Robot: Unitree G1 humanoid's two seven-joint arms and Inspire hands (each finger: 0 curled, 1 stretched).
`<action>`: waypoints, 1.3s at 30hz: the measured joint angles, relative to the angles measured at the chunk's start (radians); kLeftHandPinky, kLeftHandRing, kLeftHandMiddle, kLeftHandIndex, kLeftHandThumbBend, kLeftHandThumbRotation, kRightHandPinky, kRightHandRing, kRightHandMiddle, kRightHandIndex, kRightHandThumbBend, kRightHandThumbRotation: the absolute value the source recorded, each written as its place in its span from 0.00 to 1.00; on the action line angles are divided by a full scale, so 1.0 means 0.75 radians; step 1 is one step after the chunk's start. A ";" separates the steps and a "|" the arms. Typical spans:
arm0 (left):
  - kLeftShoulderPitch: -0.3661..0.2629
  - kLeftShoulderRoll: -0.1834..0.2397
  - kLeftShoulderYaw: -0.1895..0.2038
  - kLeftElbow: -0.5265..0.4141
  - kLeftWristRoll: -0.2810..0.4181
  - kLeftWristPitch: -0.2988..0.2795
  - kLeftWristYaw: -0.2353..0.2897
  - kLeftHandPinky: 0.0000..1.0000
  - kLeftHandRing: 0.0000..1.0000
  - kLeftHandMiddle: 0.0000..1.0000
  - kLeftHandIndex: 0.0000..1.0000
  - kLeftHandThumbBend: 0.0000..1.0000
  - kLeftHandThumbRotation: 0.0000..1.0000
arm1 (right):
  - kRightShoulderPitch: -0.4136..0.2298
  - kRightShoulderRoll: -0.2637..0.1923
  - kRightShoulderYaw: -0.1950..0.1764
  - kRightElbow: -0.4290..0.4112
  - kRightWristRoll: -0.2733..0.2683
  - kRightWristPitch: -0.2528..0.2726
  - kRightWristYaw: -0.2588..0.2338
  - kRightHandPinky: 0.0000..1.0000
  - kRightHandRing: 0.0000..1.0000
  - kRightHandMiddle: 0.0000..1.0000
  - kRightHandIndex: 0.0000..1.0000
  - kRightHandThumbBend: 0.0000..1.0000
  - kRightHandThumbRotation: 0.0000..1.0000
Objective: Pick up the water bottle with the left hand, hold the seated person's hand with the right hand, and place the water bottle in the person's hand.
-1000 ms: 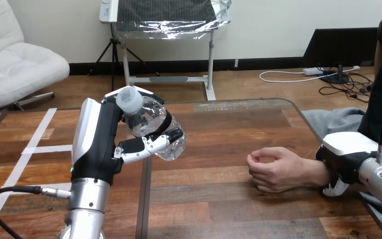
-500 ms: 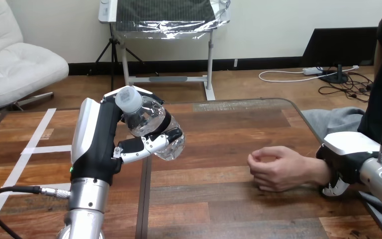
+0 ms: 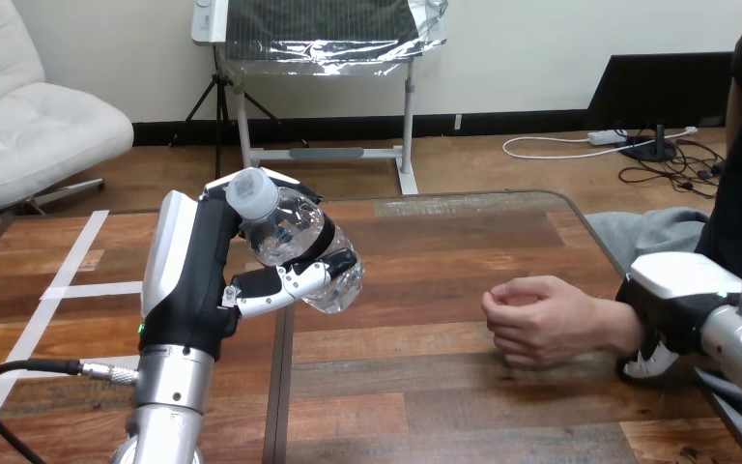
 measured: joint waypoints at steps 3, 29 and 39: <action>-0.001 -0.001 0.000 0.000 -0.001 0.000 -0.005 0.36 0.37 0.42 0.52 0.54 0.00 | 0.000 -0.001 -0.015 0.000 0.020 -0.011 0.000 0.17 0.26 0.36 0.38 0.71 0.00; -0.059 -0.008 -0.033 0.008 0.027 0.030 -0.014 0.32 0.35 0.41 0.51 0.53 0.00 | 0.000 -0.046 -0.062 -0.063 0.045 -0.075 -0.003 0.15 0.23 0.33 0.39 0.74 0.00; -0.105 -0.020 -0.077 0.021 0.037 0.053 -0.018 0.31 0.34 0.40 0.51 0.53 0.00 | 0.000 -0.061 -0.103 -0.141 0.058 -0.074 0.003 0.14 0.22 0.31 0.36 0.74 0.00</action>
